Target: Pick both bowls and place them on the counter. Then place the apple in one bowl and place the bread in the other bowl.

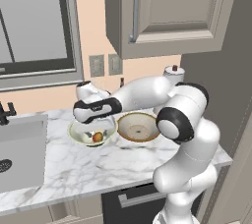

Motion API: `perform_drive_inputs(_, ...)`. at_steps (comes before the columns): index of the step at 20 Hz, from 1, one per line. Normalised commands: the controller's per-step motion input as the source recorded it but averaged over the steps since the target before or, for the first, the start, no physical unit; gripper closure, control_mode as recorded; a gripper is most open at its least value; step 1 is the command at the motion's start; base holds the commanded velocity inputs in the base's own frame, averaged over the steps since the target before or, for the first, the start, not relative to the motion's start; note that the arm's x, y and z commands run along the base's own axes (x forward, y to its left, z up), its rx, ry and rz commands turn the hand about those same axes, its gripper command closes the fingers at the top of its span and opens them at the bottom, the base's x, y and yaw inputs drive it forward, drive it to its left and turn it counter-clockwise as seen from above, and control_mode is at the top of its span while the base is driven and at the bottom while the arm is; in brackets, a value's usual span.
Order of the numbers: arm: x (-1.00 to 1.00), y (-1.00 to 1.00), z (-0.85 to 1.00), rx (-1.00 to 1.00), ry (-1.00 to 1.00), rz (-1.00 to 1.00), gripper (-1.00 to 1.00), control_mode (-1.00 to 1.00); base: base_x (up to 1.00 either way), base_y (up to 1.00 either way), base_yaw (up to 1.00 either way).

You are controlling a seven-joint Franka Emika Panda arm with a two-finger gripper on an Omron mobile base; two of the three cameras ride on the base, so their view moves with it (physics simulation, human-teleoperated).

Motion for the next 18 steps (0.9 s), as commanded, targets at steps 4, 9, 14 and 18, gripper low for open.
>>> perform_drive_inputs(4,-0.13,0.00,0.25,0.04,-0.03,-0.02,-1.00,-1.00,0.00,0.00,0.00)
perform_drive_inputs(9,-0.21,0.00,0.47,0.01,-0.07,-0.05,-1.00,-1.00,0.00,0.00,0.00)
perform_drive_inputs(14,-0.53,-0.11,0.59,0.00,-0.10,-0.08,-1.00,-1.00,0.00,0.00,0.00)
perform_drive_inputs(18,-0.77,-0.30,0.45,0.00,-0.14,-0.08,-1.00,-1.00,0.00,0.00,0.00)
